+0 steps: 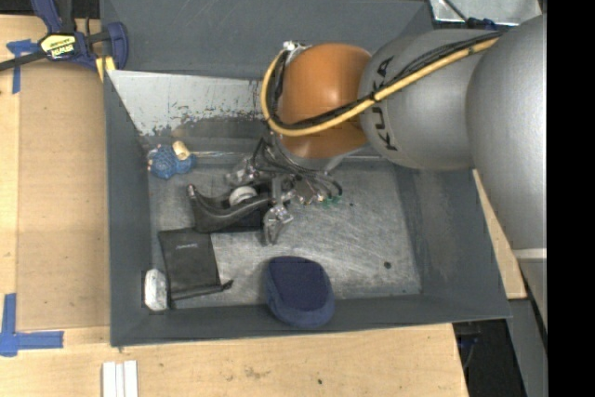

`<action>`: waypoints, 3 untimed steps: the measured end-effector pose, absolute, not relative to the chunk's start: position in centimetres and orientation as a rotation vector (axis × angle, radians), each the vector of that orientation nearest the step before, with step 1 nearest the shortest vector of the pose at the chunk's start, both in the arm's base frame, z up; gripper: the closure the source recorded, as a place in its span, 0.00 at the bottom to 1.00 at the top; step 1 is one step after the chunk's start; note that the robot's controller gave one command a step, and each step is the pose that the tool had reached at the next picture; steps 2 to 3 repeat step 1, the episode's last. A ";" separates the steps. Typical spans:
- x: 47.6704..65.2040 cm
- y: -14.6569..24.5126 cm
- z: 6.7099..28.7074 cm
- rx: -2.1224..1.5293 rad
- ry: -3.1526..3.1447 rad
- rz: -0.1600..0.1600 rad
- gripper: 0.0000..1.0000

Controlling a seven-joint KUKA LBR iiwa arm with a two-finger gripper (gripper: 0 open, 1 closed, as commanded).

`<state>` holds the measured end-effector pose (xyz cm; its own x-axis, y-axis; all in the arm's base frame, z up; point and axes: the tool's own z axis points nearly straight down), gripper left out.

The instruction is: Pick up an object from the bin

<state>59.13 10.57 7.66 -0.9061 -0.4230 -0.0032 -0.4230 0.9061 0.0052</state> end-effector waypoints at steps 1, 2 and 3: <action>61.1 10.6 21.6 -1.058 2.953 -0.002 1.00; 61.1 10.6 21.6 -1.058 2.953 -0.002 1.00; 61.1 10.6 21.6 -1.058 2.953 -0.002 1.00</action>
Offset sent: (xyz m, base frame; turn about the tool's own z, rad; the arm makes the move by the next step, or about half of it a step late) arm 0.0184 0.0003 0.1385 -0.2527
